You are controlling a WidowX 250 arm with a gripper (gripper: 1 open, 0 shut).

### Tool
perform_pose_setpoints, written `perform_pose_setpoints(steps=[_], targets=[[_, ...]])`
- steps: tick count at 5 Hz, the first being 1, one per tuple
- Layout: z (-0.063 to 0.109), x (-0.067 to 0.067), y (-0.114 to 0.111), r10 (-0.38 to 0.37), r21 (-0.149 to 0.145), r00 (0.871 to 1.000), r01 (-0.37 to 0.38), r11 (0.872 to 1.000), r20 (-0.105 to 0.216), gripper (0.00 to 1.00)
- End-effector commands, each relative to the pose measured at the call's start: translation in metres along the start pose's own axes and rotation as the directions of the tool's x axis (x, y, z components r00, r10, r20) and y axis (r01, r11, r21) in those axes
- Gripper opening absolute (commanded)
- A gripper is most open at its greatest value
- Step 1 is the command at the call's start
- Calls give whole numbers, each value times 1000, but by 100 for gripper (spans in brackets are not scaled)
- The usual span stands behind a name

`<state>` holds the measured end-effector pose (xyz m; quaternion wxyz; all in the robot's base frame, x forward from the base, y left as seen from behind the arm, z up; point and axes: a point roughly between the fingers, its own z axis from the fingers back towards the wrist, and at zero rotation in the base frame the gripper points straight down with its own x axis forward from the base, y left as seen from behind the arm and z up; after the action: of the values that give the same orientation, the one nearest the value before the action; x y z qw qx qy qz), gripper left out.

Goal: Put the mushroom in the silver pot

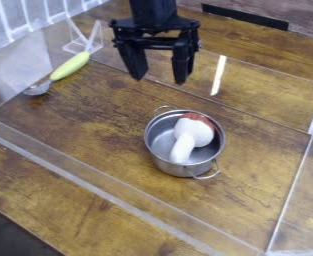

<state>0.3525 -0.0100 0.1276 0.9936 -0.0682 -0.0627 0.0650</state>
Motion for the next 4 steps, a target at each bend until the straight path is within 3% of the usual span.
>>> perform_pose_setpoints(steps=[1,4], targets=[[11,-2,1,-2,10,999,2,1000,32,100],[-8,-12,1,6,35,1000,-5,999,-22,100]])
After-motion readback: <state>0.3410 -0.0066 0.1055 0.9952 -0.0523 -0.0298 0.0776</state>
